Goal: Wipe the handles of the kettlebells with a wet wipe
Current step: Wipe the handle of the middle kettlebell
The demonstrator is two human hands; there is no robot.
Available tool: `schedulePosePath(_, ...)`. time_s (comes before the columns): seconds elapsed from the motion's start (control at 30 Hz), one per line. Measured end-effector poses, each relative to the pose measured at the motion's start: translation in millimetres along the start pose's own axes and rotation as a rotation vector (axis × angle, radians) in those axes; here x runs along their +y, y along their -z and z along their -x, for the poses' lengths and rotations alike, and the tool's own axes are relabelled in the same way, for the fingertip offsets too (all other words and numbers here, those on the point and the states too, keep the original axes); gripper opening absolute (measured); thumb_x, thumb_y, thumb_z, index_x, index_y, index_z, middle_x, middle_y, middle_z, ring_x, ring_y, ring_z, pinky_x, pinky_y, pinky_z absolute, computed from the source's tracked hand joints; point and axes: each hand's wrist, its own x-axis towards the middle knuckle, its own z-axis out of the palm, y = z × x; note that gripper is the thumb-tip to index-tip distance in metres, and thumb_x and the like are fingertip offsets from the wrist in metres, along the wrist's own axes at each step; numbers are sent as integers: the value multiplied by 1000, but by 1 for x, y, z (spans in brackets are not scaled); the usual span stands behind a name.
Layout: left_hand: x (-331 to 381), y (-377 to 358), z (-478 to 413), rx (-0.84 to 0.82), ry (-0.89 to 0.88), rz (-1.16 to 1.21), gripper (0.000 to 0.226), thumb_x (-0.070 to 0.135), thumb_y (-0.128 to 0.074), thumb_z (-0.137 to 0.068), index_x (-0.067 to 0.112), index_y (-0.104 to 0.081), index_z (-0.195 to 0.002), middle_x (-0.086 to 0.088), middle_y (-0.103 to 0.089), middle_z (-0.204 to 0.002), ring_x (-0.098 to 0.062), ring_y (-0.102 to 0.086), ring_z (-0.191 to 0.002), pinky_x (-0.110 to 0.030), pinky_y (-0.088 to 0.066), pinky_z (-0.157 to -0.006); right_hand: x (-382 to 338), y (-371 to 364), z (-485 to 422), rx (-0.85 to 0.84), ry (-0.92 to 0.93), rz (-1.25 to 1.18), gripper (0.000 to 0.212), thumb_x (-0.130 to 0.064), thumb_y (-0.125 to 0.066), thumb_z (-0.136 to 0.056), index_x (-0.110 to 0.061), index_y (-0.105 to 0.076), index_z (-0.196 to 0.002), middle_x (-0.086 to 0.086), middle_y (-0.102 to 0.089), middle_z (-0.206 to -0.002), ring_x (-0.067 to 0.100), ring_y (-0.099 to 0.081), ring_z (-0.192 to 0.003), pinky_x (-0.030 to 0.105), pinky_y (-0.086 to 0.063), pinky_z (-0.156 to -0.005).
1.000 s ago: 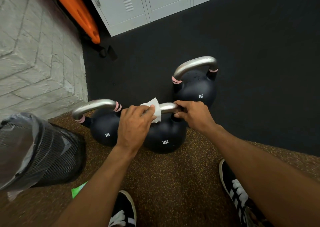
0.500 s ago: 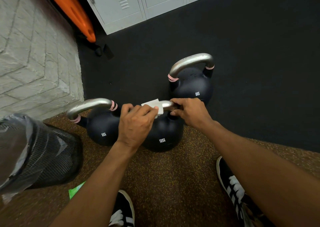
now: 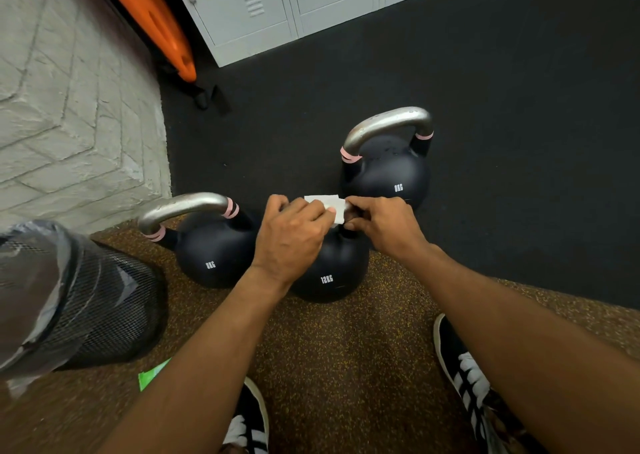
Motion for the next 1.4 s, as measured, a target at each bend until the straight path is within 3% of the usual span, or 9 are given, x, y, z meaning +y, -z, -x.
schedulePosePath(0.3, 4, 1, -11, -79, -4, 38, 18, 23, -53, -95, 21, -69, -102, 2, -69, -94, -21, -59, -88, -38, -33, -76, -4, 4, 1, -19, 6, 7, 40, -33, -68, -88, -32, -62, -128, -4, -73, -100, 17, -63, -94, 25, -34, -72)
schedulePosePath(0.4, -2, 2, -4, -53, -43, 55, 22, 22, -50, -95, 18, -71, -102, 0, -69, -93, -23, -61, -85, -39, -35, -75, -3, 5, 1, -27, 15, 5, 37, -33, -68, -88, -30, -63, -124, -4, -72, -102, 19, -63, -97, 25, -33, -74)
schedulePosePath(0.57, -10, 0, 6, 8, -73, 47, 13, 19, -65, -93, 17, -71, -104, 1, -68, -92, -23, -61, -83, -40, -38, -76, 0, 0, 0, 2, -8, -5, 40, -36, -70, -86, -33, -63, -125, -4, -73, -103, 20, -63, -99, 26, -33, -75)
schedulePosePath(0.93, -8, -2, 7, 9, -125, 35, 21, 18, -55, -95, 13, -70, -109, -3, -68, -94, -25, -62, -85, -41, -41, -75, -1, 1, 1, -5, -21, 34, 41, -38, -67, -87, -35, -61, -128, -4, -73, -103, 20, -63, -100, 29, -37, -77)
schedulePosePath(1.13, 3, -3, -6, -7, -123, 37, 16, 16, -58, -92, 14, -71, -101, -3, -66, -89, -25, -61, -83, -40, -42, -73, -3, 2, 0, -21, -25, 45, 44, -36, -66, -89, -32, -59, -132, -3, -73, -108, 21, -64, -101, 36, -49, -85)
schedulePosePath(1.4, -7, 0, 0, 27, -150, 35, 19, 12, -52, -95, 13, -71, -98, -3, -65, -86, -26, -61, -79, -41, -43, -70, -4, 2, 2, 5, -20, 33, 37, -36, -68, -85, -37, -64, -122, -5, -74, -97, 22, -65, -95, 38, -49, -80)
